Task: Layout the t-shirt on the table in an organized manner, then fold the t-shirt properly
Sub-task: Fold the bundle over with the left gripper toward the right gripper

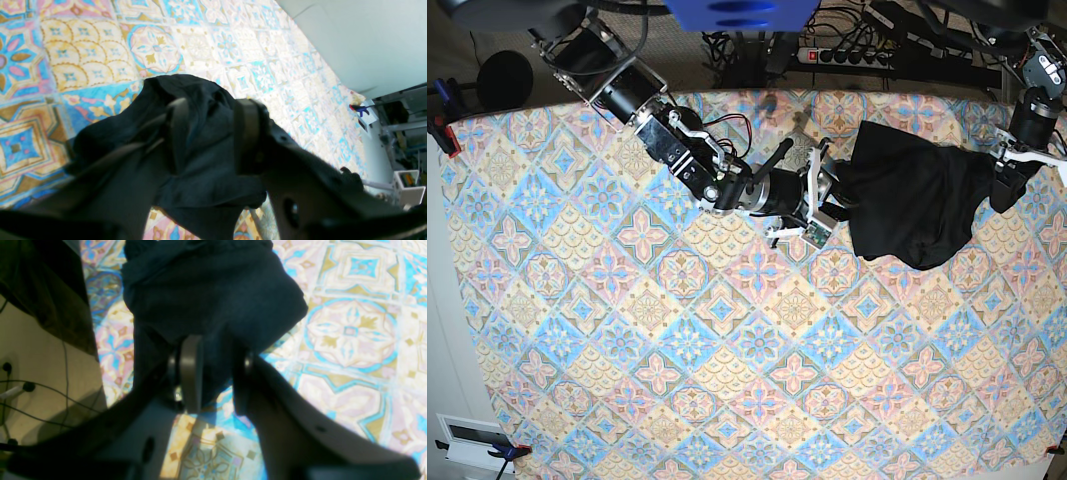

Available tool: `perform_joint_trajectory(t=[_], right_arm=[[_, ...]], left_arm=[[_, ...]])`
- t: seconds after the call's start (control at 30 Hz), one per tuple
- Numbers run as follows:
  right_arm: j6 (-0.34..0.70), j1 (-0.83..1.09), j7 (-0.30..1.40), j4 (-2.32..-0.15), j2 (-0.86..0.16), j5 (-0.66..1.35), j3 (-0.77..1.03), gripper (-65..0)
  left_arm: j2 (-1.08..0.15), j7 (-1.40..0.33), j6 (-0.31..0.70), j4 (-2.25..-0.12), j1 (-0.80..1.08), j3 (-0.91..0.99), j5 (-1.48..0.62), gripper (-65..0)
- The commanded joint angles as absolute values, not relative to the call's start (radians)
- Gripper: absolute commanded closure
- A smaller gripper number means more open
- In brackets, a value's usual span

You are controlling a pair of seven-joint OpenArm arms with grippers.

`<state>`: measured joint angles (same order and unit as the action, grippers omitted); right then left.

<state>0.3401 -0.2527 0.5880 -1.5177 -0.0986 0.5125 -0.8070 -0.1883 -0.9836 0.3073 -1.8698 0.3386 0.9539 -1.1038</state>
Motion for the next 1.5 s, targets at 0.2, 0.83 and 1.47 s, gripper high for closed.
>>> perform_joint_trajectory(t=[0.2, 0.83, 1.47], right_arm=[[0.346, -0.297, 0.564, -1.538, -0.082, 0.524, -0.805, -5.2], [0.346, -0.433, 0.664, -1.379, 0.022, 0.524, -0.868, -5.0], [0.344, -0.608, 0.628, -1.145, 0.122, 0.522, -0.871, -5.0]], left_arm=[[-0.205, -0.964, 0.308, -1.885, 0.358, 0.966, -1.021, -11.0], [-0.157, -0.957, 0.308, -1.833, 0.383, 0.863, -0.736, -0.2], [-0.131, -0.957, 0.306, -1.573, 0.131, 0.756, -0.572, -0.3]])
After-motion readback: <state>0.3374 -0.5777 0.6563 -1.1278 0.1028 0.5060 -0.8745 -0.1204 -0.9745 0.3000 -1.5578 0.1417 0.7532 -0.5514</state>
